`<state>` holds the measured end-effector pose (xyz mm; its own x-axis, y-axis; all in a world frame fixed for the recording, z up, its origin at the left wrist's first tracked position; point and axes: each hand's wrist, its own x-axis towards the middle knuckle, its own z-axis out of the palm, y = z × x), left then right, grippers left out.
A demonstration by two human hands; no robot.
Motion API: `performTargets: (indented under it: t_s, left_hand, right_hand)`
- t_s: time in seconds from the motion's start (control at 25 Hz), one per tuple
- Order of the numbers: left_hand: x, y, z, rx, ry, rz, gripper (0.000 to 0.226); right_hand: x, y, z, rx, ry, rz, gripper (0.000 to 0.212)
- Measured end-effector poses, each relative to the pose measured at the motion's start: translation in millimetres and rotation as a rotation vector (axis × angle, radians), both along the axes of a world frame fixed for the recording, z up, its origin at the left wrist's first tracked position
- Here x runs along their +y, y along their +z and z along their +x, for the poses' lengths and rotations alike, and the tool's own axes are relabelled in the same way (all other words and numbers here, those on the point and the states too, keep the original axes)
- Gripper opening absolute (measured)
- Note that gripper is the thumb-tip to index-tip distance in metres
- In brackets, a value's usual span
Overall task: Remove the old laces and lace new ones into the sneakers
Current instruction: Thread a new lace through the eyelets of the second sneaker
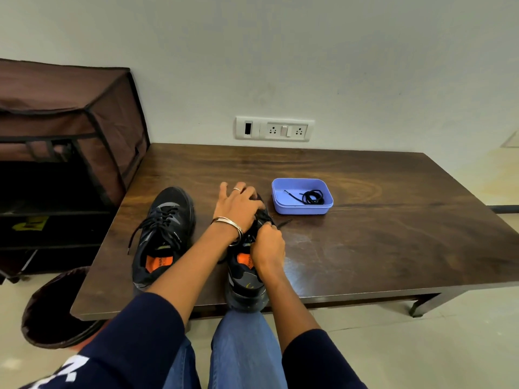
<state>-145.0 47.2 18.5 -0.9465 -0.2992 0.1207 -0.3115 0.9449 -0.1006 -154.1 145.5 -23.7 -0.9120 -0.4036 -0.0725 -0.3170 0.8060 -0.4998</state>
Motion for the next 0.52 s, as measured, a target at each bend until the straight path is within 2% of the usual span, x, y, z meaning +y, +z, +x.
performTargets:
  t_s: [0.08, 0.12, 0.24, 0.32, 0.36, 0.4, 0.44, 0.48, 0.52]
  left_hand:
    - [-5, 0, -3, -0.055, -0.008, 0.079, 0.035]
    - [-9, -2, -2, -0.049, 0.009, 0.191, 0.038]
    - [-27, 3, 9, 0.059, -0.004, 0.816, 0.047]
    - [-31, 13, 12, 0.172, 0.024, 1.246, 0.042]
    - [-32, 18, 11, 0.238, 0.115, 1.383, 0.034]
    - [-30, 21, 8, 0.292, 0.214, 1.411, 0.028]
    - [-30, 20, 4, 0.315, 0.265, 1.302, 0.026]
    - [-33, 16, 0, 0.266, 0.249, 1.089, 0.027]
    - [-34, 10, -3, 0.131, 0.195, 0.841, 0.027]
  right_hand:
    - [0, 0, 0, 0.001, -0.003, 0.000, 0.034]
    - [0, -1, -1, 0.003, -0.003, 0.001, 0.034]
    - [0, 0, 0, 0.013, -0.006, 0.003, 0.033]
    - [0, 0, 1, 0.019, -0.008, 0.002, 0.032]
    - [0, 0, 2, 0.019, -0.008, -0.001, 0.032]
    - [0, 1, 2, 0.015, -0.008, -0.004, 0.032]
    - [0, 1, 2, 0.011, -0.009, -0.006, 0.033]
    - [0, 2, 3, 0.008, -0.011, -0.010, 0.033]
    - [1, 3, 3, 0.002, -0.014, -0.017, 0.033]
